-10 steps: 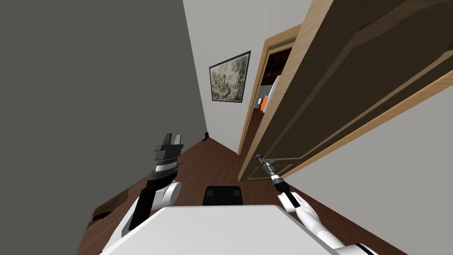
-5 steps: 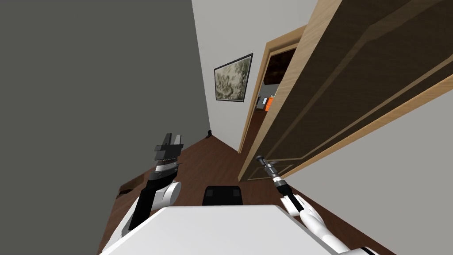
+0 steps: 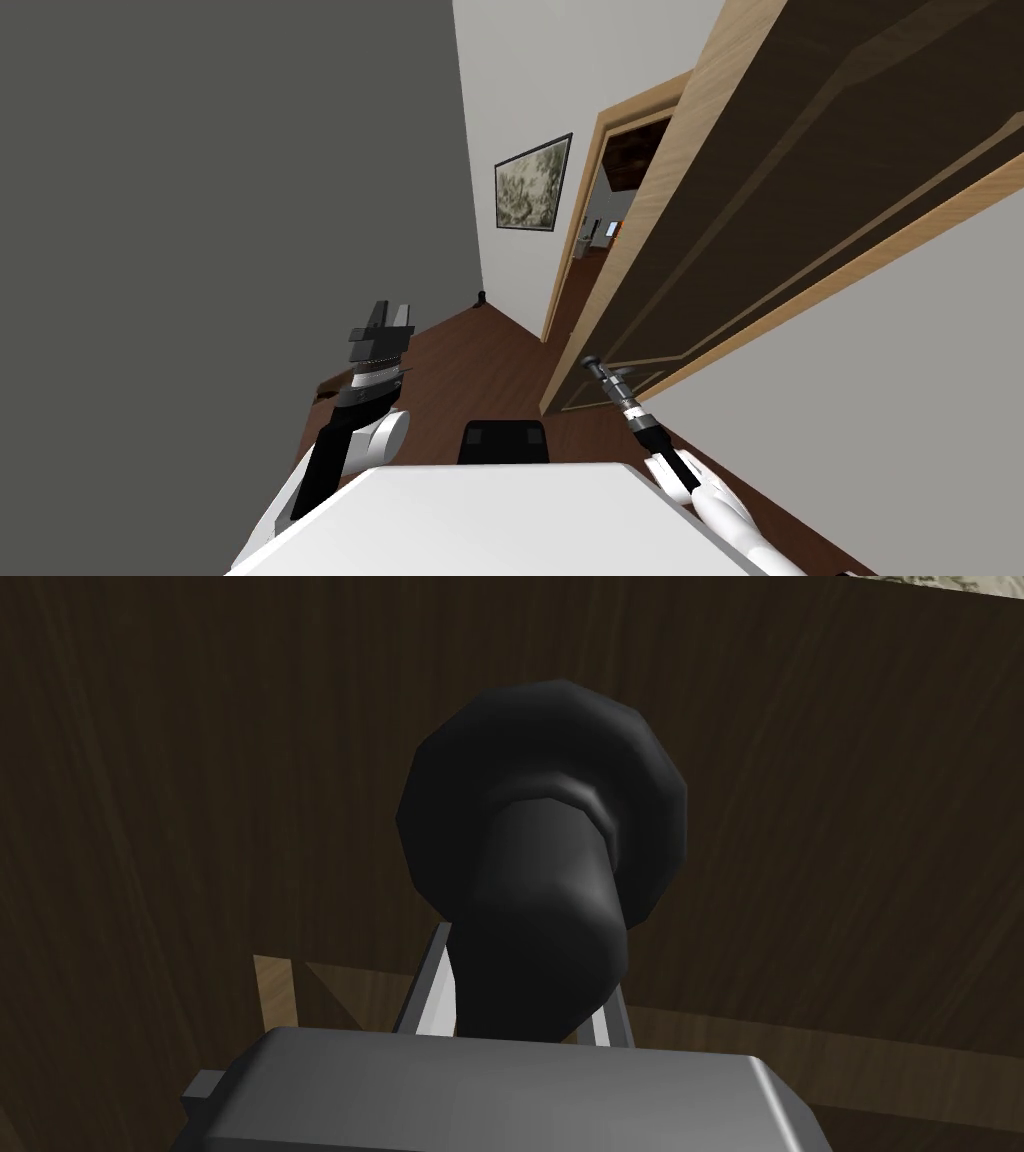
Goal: Pull the door open
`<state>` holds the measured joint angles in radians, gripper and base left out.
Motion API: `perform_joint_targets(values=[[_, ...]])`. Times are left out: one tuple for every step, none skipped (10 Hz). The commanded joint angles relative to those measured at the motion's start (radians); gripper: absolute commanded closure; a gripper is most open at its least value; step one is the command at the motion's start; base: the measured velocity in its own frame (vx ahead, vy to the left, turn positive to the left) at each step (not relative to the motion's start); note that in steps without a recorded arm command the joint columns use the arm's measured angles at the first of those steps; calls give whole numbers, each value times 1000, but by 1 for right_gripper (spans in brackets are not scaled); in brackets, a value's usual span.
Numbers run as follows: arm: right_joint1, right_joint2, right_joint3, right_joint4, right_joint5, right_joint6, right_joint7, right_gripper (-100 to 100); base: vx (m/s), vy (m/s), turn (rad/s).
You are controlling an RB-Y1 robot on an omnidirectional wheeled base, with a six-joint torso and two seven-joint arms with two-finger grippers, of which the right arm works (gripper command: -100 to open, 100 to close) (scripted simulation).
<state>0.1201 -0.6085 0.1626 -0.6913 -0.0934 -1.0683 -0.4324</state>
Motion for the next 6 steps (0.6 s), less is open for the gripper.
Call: perform_joint_targets(values=[[5,-8,2,7,0,-19,-5,100,-155,-72,83],[7,-11,4,10,0,-27,-7,100,-147,-66,73],[3,-5,7,13,2,-22,-7,100,-66,-27,20],[4,-7,11,21,2,-33,-11,100,-115,-49,158],[4,-8,11,23,2,-36,-11,100,-164,-78,150],[3,-10,13,27,2,-42,-13,100,-168,-74,116]])
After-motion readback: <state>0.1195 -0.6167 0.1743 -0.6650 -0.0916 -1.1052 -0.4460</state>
